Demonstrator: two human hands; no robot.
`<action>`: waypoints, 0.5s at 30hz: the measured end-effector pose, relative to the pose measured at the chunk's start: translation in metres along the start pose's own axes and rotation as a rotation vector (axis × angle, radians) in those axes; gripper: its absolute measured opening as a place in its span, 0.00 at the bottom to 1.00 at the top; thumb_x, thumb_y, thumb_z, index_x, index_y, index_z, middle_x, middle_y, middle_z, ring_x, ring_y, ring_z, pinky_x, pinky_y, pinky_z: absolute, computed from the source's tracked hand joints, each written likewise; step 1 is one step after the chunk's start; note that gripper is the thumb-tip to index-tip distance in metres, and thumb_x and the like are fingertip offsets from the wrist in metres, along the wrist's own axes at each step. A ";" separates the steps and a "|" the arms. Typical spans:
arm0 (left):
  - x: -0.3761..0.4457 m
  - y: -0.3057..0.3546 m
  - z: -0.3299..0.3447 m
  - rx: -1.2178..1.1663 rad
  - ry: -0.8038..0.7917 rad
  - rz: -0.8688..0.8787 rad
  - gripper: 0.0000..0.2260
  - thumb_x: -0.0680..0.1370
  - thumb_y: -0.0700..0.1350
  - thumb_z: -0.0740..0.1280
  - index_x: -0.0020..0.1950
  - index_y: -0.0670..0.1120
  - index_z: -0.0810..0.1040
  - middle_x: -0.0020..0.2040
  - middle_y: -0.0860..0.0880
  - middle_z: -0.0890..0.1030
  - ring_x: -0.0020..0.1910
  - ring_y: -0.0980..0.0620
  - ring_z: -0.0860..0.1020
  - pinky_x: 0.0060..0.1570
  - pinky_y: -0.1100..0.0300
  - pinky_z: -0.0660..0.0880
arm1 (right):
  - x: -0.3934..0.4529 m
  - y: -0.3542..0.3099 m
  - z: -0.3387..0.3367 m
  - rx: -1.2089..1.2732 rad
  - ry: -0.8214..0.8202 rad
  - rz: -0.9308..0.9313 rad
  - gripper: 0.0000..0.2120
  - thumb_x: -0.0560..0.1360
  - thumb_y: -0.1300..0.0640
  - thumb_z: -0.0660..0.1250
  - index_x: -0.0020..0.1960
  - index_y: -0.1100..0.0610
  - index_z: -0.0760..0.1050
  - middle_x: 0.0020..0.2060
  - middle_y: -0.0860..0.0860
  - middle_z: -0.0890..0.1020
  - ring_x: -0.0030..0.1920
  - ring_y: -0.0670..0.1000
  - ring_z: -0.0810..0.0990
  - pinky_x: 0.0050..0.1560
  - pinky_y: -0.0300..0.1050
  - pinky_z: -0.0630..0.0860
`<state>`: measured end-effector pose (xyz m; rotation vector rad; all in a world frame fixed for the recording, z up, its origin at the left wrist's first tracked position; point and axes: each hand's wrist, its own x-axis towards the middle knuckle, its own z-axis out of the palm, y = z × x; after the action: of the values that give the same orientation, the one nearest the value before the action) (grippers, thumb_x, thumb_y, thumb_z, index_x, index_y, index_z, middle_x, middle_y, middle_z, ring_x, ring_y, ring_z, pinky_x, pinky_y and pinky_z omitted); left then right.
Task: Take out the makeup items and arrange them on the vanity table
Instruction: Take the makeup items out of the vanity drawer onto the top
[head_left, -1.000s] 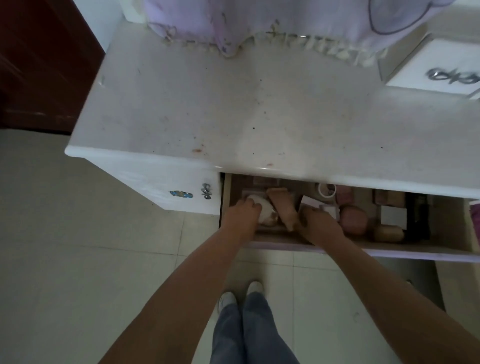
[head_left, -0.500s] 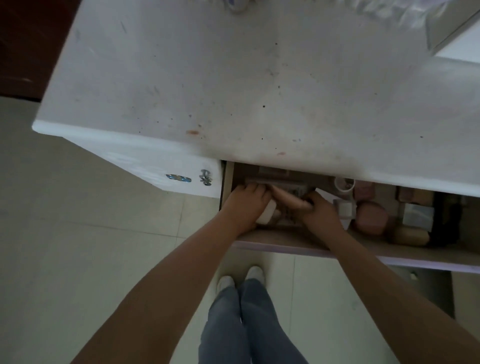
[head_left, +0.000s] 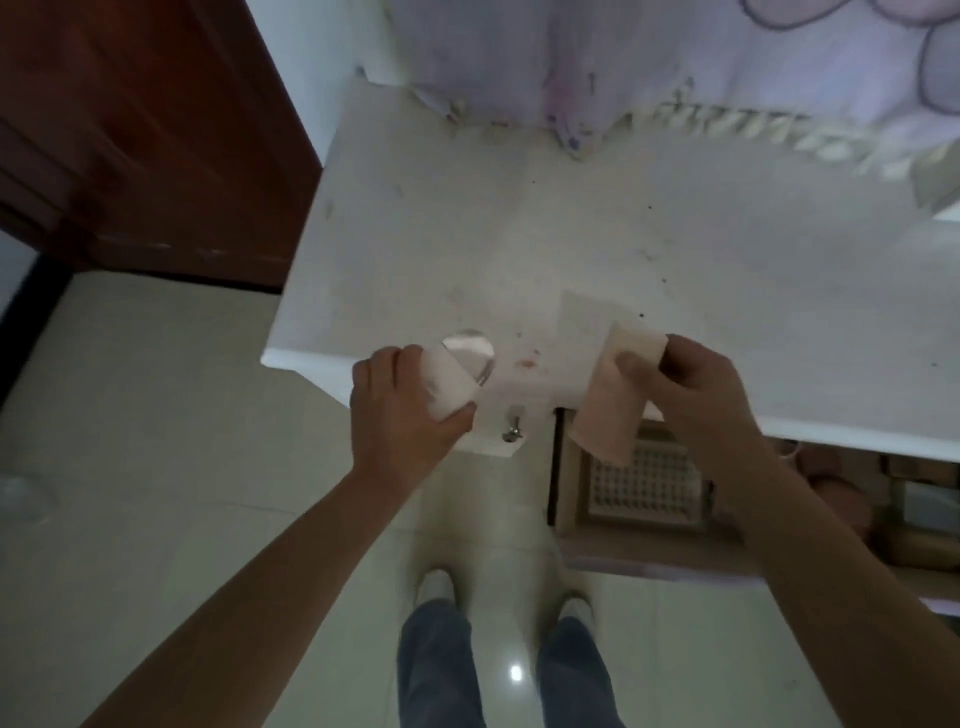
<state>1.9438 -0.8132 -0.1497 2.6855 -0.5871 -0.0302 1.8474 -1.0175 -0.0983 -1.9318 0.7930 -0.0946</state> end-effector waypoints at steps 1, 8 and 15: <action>0.014 -0.013 -0.008 0.030 0.000 -0.055 0.30 0.62 0.52 0.75 0.54 0.34 0.73 0.51 0.36 0.75 0.51 0.38 0.73 0.52 0.53 0.63 | 0.013 -0.016 0.018 0.019 -0.014 -0.003 0.09 0.73 0.57 0.66 0.44 0.64 0.76 0.39 0.62 0.80 0.42 0.62 0.78 0.49 0.58 0.76; 0.085 -0.078 -0.022 0.100 -0.027 -0.346 0.30 0.72 0.58 0.66 0.64 0.37 0.65 0.60 0.37 0.69 0.60 0.40 0.66 0.56 0.48 0.67 | 0.091 -0.075 0.133 0.101 -0.114 0.115 0.21 0.75 0.54 0.64 0.51 0.74 0.73 0.48 0.69 0.79 0.47 0.63 0.79 0.57 0.61 0.74; 0.095 -0.091 -0.019 0.078 -0.043 -0.270 0.30 0.76 0.61 0.58 0.72 0.46 0.56 0.63 0.41 0.64 0.59 0.43 0.65 0.49 0.52 0.71 | 0.118 -0.079 0.180 -0.251 -0.051 -0.032 0.12 0.74 0.49 0.64 0.46 0.58 0.77 0.36 0.51 0.76 0.40 0.51 0.73 0.39 0.41 0.66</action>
<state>2.0680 -0.7685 -0.1603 2.8269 -0.2390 -0.1423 2.0489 -0.9216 -0.1531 -2.1747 0.7694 0.0361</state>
